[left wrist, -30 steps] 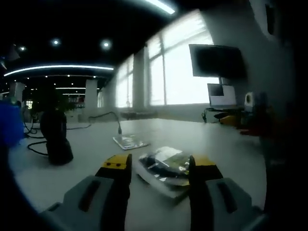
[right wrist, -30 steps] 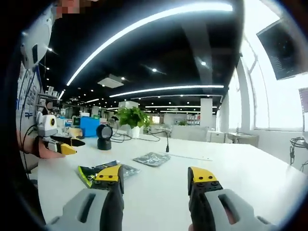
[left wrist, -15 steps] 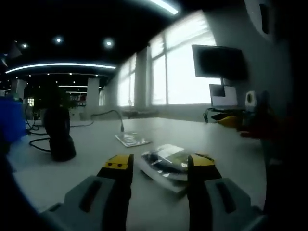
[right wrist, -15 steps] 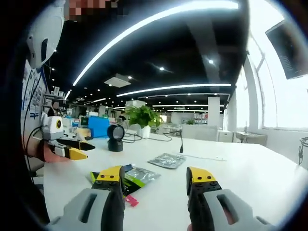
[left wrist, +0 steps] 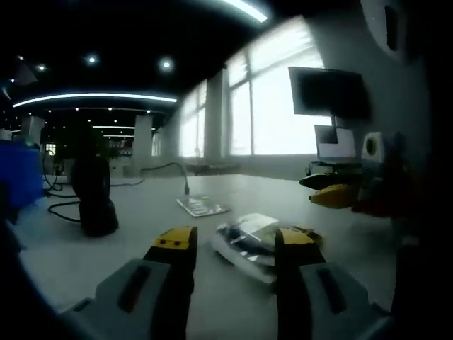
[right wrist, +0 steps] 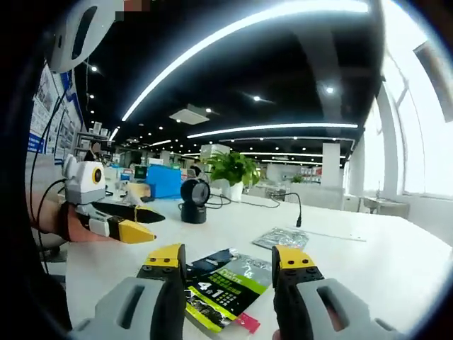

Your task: Clip sheet goods on table flip sheet goods clip sheet goods scan sheet goods put sheet goods back to table

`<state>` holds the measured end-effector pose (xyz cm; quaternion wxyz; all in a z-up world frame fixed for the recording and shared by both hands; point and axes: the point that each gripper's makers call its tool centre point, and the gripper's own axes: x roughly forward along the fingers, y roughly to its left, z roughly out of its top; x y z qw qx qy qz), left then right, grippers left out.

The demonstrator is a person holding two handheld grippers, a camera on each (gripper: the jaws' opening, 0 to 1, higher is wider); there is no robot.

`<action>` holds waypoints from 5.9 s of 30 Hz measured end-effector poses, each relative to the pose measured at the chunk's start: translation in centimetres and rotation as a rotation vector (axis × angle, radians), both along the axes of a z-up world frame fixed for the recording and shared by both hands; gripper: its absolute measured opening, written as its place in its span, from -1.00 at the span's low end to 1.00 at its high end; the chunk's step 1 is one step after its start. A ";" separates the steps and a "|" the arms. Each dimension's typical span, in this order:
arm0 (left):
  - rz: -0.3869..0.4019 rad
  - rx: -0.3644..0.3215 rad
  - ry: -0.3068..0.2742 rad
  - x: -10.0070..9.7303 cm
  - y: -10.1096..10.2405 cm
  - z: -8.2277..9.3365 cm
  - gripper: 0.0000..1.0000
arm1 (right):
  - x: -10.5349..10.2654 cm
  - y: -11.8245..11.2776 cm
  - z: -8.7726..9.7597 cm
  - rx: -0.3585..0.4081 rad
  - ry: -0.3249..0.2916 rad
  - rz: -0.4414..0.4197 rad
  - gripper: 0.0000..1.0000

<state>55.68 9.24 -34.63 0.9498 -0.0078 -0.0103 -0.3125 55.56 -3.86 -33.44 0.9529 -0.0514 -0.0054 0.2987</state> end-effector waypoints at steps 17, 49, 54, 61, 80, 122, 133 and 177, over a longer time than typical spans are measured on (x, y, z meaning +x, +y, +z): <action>-0.047 -0.035 -0.019 -0.7 -0.5 0.5 -0.31 | 0.1 6.1 -4.0 -0.155 0.059 0.094 -0.14; -0.044 -0.072 -0.021 -0.6 -0.1 0.8 -0.32 | -0.7 8.1 -8.0 -0.224 0.217 0.082 -0.76; -0.048 -0.072 -0.019 -0.6 -0.2 0.9 -0.33 | -0.7 8.2 -8.0 -0.212 0.235 0.072 -0.89; -0.052 -0.070 -0.019 -0.6 -0.3 0.8 -0.33 | -0.4 8.0 -8.0 -0.163 0.320 0.077 -1.00; -0.092 -0.060 -0.044 -1.2 -1.0 1.1 -0.27 | 0.2 6.4 -4.3 -0.001 0.289 0.006 -1.00; -0.109 -0.052 -0.070 -1.7 -1.4 1.6 -0.20 | 4.6 -0.1 6.6 0.104 0.032 -0.203 -1.00; -0.105 -0.047 -0.073 -1.6 -1.4 1.6 -0.20 | 5.7 -1.2 9.6 0.131 -0.024 -0.220 -1.00; -0.100 -0.032 -0.072 -1.5 -1.4 1.1 -0.19 | 6.5 -4.6 11.3 0.217 -0.016 -0.284 -1.00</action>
